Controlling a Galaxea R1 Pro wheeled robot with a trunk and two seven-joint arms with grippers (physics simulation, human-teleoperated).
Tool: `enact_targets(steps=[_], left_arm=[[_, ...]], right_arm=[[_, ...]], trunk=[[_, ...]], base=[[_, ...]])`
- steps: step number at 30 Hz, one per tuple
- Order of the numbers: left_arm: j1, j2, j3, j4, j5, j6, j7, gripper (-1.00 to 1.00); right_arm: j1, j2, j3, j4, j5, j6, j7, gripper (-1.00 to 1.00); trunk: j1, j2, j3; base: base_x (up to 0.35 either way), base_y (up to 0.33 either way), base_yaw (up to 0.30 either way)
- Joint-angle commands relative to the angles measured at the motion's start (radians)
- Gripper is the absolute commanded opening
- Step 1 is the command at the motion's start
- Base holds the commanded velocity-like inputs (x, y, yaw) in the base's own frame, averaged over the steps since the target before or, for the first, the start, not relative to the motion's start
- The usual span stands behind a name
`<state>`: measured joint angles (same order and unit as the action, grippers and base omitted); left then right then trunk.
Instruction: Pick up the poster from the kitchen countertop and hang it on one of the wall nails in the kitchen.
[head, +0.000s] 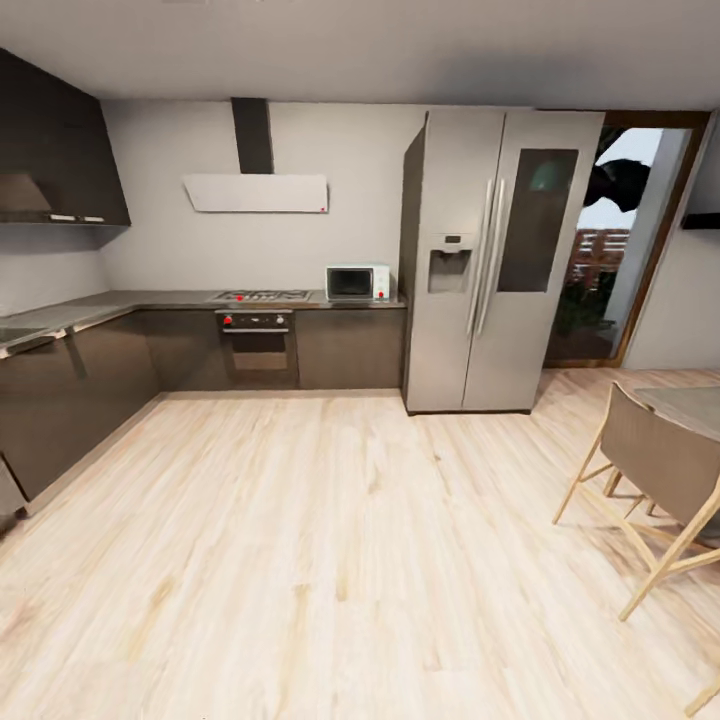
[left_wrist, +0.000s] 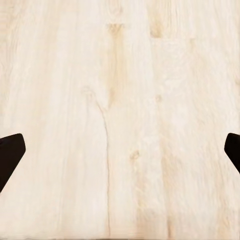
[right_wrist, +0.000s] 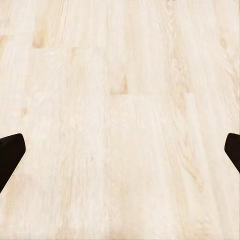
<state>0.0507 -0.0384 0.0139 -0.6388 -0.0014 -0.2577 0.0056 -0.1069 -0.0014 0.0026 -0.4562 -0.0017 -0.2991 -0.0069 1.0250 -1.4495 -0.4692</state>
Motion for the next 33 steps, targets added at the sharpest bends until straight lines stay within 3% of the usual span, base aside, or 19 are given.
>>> enact_targets(steps=[1, 19, 33], left_arm=[[0.000, 0.000, 0.001, 0.000, 0.000, -0.002, 0.001, 1.00], [0.000, 0.000, 0.001, 0.001, 0.000, -0.002, 0.001, 1.00], [0.000, 0.000, 0.001, 0.001, 0.000, -0.001, 0.001, 1.00]], right_arm=[[0.000, 0.000, 0.000, 0.001, 0.000, -0.003, -0.001, 1.00], [-0.001, 0.000, 0.000, 0.001, 0.001, -0.003, 0.001, 1.00], [0.000, -0.008, 0.003, 0.075, 0.005, -0.003, 0.007, 1.00]], trunk=[[0.000, 0.000, -0.001], [0.000, 0.000, -0.001], [0.000, 0.000, -0.001]], base=[[0.000, 0.000, 0.294], [0.000, 0.000, 0.290], [0.000, 0.000, 0.041]])
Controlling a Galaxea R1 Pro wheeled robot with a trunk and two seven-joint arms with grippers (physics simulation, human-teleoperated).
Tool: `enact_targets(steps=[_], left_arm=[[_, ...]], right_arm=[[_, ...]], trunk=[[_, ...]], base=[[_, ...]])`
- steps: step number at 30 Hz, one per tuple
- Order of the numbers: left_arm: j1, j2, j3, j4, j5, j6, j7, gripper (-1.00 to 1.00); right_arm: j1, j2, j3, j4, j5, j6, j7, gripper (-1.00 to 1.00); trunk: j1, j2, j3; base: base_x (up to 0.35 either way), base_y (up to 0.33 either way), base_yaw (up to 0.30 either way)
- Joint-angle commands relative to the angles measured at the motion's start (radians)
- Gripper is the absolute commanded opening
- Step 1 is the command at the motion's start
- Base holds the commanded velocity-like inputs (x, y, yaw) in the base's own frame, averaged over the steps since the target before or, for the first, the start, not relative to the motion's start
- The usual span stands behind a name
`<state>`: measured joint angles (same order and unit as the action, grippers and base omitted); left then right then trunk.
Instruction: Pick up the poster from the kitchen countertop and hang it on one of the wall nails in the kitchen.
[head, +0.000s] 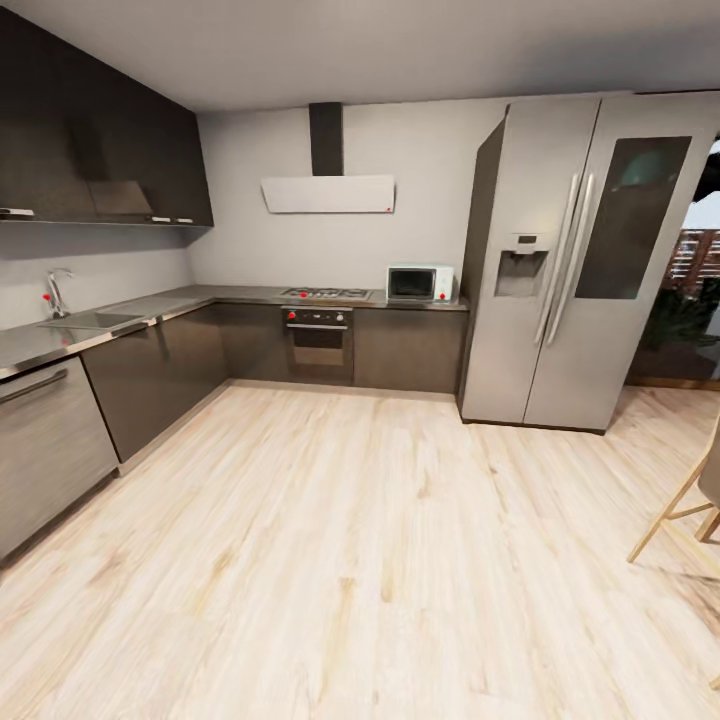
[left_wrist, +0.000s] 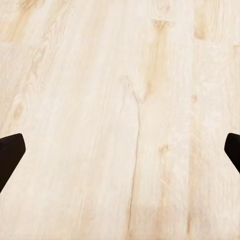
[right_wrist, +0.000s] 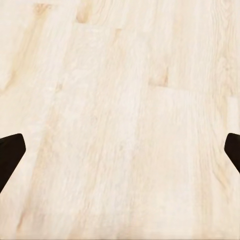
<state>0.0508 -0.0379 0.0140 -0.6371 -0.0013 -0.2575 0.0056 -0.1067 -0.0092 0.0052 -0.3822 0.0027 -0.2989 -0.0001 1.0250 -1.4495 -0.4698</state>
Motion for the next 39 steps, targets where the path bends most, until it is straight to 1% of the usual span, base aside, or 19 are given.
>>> enact_targets(steps=[1, 7, 12, 19, 30, 39], left_arm=[[0.001, 0.000, 0.001, -0.001, 0.000, -0.001, 0.001, 1.00], [0.000, 0.000, 0.001, -0.001, 0.000, -0.001, 0.001, 1.00], [0.001, -0.001, 0.015, -0.001, 0.000, 0.000, 0.001, 1.00], [0.001, -0.002, 0.015, -0.001, 0.000, 0.001, 0.001, 1.00], [0.000, -0.002, 0.015, -0.001, 0.000, 0.001, 0.001, 1.00], [0.000, -0.002, 0.016, -0.001, 0.000, 0.000, 0.001, 1.00]], right_arm=[[0.000, 0.000, 0.000, 0.003, 0.000, -0.003, 0.000, 1.00], [-0.001, 0.002, 0.000, 0.006, -0.001, -0.003, -0.002, 1.00], [-0.001, 0.006, -0.001, 0.006, -0.001, -0.005, -0.004, 1.00], [-0.001, 0.006, -0.001, 0.006, -0.001, -0.005, -0.005, 1.00], [-0.001, 0.006, -0.001, 0.006, -0.001, -0.006, -0.006, 1.00], [-0.001, 0.006, -0.001, 0.005, -0.001, -0.006, -0.006, 1.00]], trunk=[[0.000, 0.000, -0.001], [0.000, 0.000, -0.001], [0.000, 0.000, -0.001], [0.000, 0.000, -0.001], [0.000, 0.000, -0.001], [0.000, 0.000, -0.001]], base=[[0.000, 0.000, 0.002], [0.111, 0.095, 0.080], [0.233, 0.179, 0.268], [0.315, 0.034, 0.293], [0.325, -0.125, 0.295], [0.275, -0.225, 0.294]])
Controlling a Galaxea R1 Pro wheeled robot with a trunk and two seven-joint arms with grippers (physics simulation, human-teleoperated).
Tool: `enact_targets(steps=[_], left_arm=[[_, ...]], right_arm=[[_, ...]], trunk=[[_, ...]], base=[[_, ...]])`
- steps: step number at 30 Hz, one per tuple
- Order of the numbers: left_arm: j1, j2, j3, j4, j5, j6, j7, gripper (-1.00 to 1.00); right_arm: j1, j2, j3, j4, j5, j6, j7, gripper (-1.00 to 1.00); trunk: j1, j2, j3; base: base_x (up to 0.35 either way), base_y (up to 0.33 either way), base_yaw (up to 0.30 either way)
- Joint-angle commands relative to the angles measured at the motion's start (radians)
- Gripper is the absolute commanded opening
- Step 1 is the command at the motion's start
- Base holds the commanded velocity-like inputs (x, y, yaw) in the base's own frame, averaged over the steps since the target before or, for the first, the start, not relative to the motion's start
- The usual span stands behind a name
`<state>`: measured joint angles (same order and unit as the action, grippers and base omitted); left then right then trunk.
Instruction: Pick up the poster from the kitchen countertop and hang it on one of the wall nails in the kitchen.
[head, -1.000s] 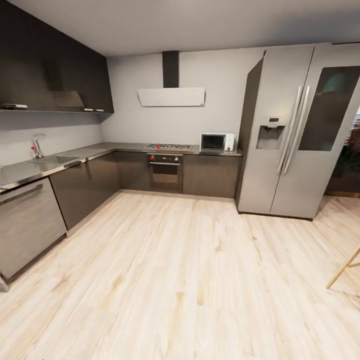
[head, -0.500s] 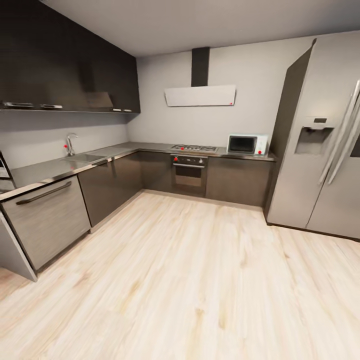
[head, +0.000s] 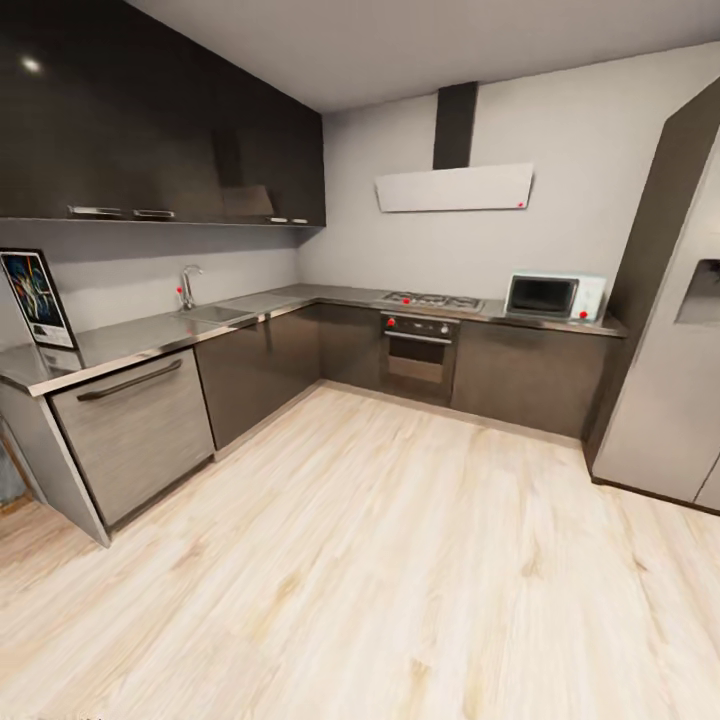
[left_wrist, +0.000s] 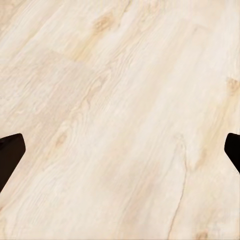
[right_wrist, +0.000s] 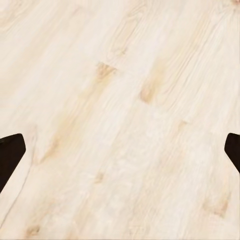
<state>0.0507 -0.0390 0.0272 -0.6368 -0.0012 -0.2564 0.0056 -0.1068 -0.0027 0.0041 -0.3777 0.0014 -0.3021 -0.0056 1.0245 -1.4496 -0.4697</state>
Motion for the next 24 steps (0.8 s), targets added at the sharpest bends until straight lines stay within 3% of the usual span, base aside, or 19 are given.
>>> enact_targets(steps=[1, 24], left_arm=[[0.000, -0.001, 0.003, -0.001, 0.000, -0.001, 0.001, 1.00], [0.000, -0.001, 0.003, -0.001, 0.000, -0.001, 0.001, 1.00]], right_arm=[[-0.001, 0.000, 0.000, 0.001, 0.000, -0.003, -0.001, 1.00], [-0.001, 0.000, 0.000, 0.001, 0.000, -0.003, -0.002, 1.00]], trunk=[[0.000, 0.000, -0.001], [0.000, 0.000, -0.001]], base=[[0.265, -0.237, 0.294], [0.268, -0.224, 0.294]])
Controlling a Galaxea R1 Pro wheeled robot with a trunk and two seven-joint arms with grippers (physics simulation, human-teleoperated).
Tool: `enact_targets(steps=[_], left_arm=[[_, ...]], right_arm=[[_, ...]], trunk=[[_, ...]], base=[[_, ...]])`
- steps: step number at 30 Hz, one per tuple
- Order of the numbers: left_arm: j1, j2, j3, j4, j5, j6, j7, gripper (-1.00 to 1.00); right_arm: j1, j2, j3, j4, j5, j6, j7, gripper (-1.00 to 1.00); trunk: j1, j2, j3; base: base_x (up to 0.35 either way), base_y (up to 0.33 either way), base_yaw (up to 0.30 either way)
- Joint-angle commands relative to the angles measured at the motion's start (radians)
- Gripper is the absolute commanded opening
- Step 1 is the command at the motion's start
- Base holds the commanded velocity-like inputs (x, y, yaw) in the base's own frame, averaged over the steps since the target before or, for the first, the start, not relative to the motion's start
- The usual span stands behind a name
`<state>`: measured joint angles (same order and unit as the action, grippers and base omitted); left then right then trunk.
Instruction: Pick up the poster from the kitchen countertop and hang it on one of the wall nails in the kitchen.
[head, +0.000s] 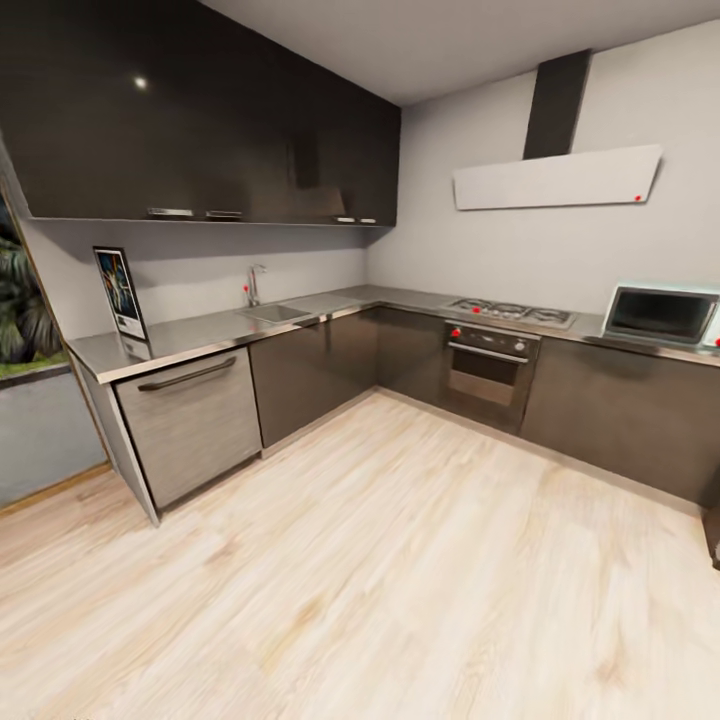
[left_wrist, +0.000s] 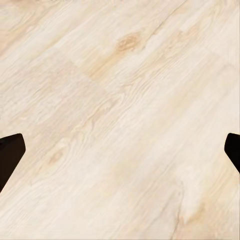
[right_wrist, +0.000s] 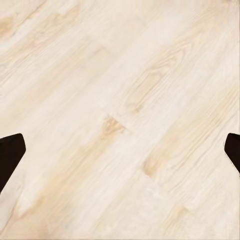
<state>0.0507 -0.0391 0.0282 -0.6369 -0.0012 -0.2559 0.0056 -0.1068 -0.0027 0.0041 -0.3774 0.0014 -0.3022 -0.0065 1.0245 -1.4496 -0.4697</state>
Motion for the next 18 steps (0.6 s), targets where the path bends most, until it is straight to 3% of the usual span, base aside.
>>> enact_targets(steps=[1, 11, 18], left_arm=[[0.000, -0.001, 0.002, -0.001, 0.000, -0.001, 0.001, 1.00], [0.001, -0.001, 0.002, -0.001, 0.000, -0.001, 0.001, 1.00], [0.000, -0.001, 0.010, -0.001, 0.000, -0.001, 0.001, 1.00]], right_arm=[[-0.001, 0.000, 0.001, 0.001, 0.000, -0.003, -0.001, 1.00], [-0.001, 0.000, 0.001, 0.001, 0.000, -0.003, 0.001, 1.00], [-0.001, 0.000, 0.003, 0.002, 0.000, -0.001, 0.005, 1.00]], trunk=[[0.001, 0.000, -0.001], [0.001, 0.000, -0.001], [0.001, 0.000, -0.004]], base=[[0.282, -0.191, 0.294], [0.288, -0.181, 0.287], [0.292, -0.176, 0.081]])
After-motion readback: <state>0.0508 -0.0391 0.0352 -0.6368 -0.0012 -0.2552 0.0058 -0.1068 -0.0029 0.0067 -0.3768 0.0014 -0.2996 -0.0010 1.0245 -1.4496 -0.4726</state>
